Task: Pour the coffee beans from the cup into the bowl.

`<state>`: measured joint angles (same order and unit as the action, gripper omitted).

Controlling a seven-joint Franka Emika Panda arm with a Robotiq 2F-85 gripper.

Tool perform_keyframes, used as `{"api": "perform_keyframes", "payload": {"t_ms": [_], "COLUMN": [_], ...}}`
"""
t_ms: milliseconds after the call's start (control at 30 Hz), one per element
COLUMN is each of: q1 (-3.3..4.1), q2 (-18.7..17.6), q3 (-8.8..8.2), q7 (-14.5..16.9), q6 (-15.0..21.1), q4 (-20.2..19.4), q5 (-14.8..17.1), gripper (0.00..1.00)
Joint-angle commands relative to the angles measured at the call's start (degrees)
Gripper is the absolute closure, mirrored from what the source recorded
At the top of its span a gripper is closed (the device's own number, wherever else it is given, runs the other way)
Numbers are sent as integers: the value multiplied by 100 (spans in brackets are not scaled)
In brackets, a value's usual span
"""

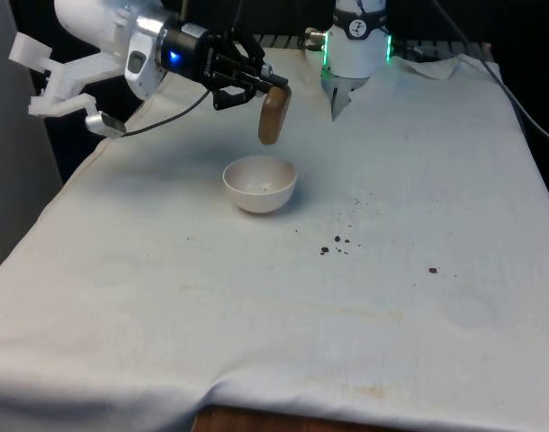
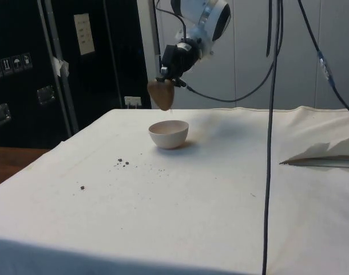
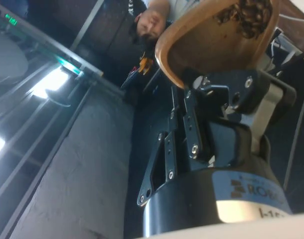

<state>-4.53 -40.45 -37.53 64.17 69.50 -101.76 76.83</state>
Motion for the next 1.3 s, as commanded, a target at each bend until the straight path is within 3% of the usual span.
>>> {"api": "perform_keyframes", "payload": {"t_ms": [0,33,100,267,300,333,433,567,600,633,700,867,900,933,1167,1200,1233,1267], "q1": [-6,-63,-80,-92,-34,-97,-132,-149,-92,-155,-172,-160,-126,-160,-172,-126,-183,-189], "q2": [-34,-92,-178,-304,-275,-327,-424,-516,-498,-544,-602,-676,-647,-676,-728,-710,-751,-762], "q3": [-23,-11,-74,-172,-212,-183,-241,-298,-350,-309,-338,-384,-413,-384,-378,-418,-378,-378], "q7": [0,-29,-40,-46,0,-46,-52,-57,0,-63,-69,-97,-23,-97,-97,-40,-92,-92], "q6": [-69,-195,-361,-579,-521,-619,-779,-945,-900,-991,-1112,-1301,-1226,-1301,-1473,-1438,-1518,-1536], "q4": [29,103,178,281,223,304,384,458,407,476,510,533,487,533,527,487,533,539], "q5": [29,57,138,275,269,292,390,498,498,527,613,762,716,762,888,877,922,940], "gripper": [100,100,100,100,100,100,100,100,100,100,100,100,100,100,100,100,100,100]}}
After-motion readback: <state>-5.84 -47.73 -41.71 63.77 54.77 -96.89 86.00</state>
